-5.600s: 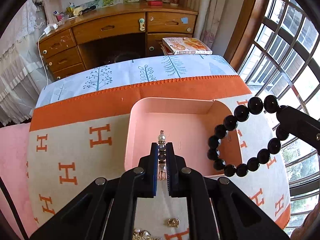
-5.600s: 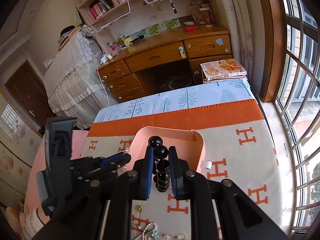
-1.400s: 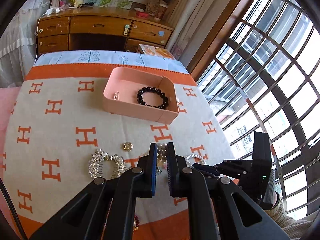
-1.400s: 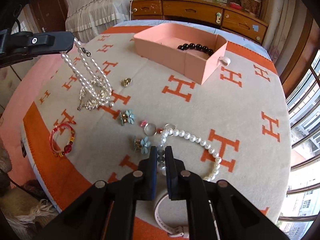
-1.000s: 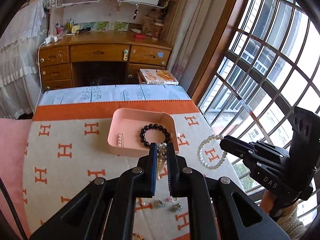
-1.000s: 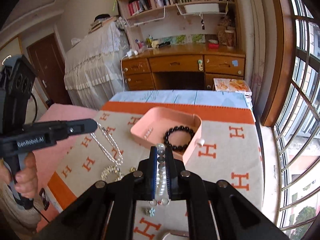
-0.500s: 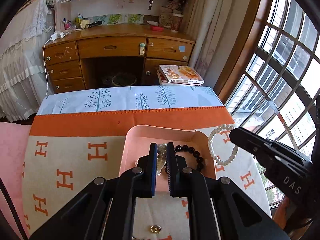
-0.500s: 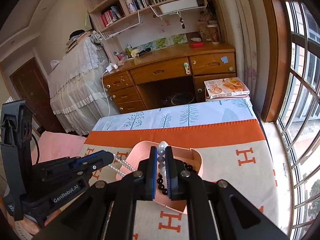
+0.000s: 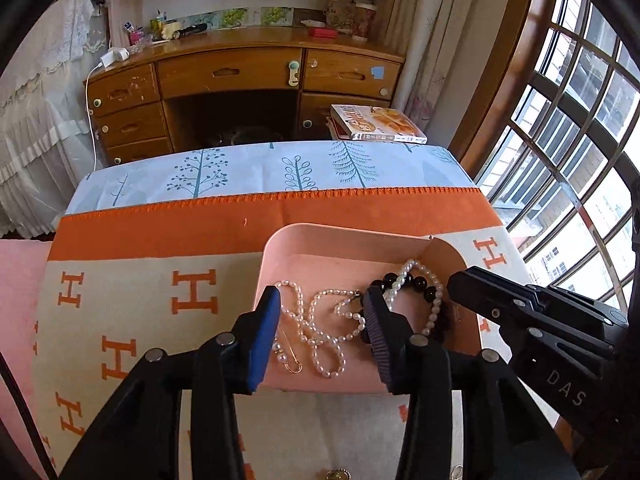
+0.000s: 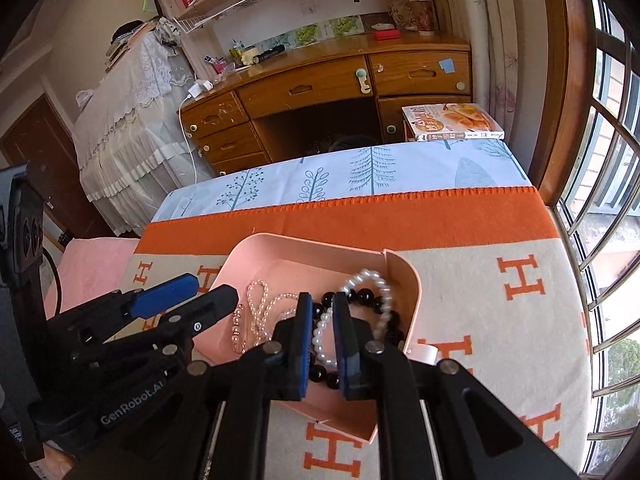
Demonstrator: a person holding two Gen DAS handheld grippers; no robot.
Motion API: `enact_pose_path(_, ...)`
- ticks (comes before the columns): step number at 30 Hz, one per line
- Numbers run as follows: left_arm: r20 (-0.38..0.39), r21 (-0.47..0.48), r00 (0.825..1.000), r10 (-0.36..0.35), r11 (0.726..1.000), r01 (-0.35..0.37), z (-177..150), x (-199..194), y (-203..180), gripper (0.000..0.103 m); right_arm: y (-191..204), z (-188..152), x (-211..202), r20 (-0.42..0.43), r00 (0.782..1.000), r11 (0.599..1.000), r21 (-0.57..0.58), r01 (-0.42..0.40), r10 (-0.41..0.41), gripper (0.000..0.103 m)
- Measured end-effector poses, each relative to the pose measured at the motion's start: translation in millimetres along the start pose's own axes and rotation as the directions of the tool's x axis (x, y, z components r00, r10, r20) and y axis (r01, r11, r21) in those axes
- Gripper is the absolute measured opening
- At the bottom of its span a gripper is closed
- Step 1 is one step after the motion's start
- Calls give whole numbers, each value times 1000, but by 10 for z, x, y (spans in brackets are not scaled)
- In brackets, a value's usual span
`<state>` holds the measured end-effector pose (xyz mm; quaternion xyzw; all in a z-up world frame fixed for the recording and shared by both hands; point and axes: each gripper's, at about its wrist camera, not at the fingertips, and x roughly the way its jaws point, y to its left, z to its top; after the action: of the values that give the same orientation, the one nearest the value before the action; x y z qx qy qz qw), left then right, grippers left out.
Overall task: Organize jewelry
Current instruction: 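Carry both pearl pieces into the pink box and open both tools, then withdraw both tools from the box toward the red bangle and watch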
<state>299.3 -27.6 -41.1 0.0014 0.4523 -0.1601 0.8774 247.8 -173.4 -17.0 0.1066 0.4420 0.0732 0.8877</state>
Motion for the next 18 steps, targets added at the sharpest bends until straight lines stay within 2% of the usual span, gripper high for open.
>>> enact_pose_path(10, 40, 6, 999, 29, 1000, -29, -126, -355, 65, 46, 65, -106, -248, 28, 999, 1000, -12, -29, 30, 15)
enact_pose_path(18, 63, 1, 997, 45, 999, -45, -362, -755, 114, 50, 137, -299, -586, 49, 997, 998, -29, -62, 64, 15)
